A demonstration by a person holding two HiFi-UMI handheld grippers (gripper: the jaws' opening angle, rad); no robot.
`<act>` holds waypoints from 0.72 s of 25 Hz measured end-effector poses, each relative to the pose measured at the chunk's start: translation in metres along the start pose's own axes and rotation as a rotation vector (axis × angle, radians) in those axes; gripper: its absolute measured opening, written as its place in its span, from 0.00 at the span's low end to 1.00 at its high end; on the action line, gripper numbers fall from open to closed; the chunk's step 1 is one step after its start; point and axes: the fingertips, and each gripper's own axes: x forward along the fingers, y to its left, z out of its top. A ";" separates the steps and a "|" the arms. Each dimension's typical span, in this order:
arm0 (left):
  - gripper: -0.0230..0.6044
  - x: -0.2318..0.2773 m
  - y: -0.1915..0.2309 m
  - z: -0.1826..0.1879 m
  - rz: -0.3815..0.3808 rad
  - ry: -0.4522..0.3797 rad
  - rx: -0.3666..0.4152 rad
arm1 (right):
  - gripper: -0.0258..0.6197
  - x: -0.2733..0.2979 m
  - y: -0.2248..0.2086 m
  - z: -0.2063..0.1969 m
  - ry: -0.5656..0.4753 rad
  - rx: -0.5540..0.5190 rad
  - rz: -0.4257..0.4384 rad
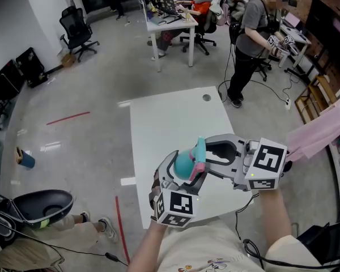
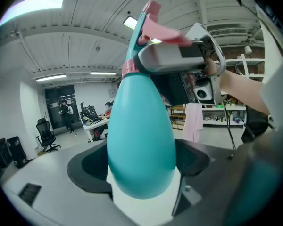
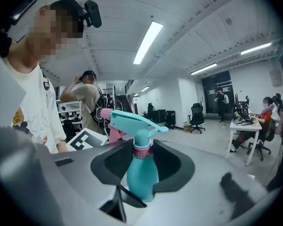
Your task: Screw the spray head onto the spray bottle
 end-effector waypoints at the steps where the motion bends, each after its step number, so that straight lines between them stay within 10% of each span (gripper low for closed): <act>1: 0.68 0.001 0.000 -0.001 0.000 0.002 0.000 | 0.25 0.001 0.001 0.000 0.002 -0.006 -0.001; 6: 0.68 0.001 0.003 -0.002 0.040 0.025 0.003 | 0.25 0.001 0.002 0.000 0.031 -0.036 -0.048; 14: 0.68 0.003 0.017 -0.006 0.184 0.064 -0.091 | 0.25 0.012 -0.009 0.003 0.054 0.072 -0.428; 18: 0.68 0.002 0.014 -0.003 0.124 0.019 -0.083 | 0.30 0.013 -0.003 -0.004 0.043 0.092 -0.342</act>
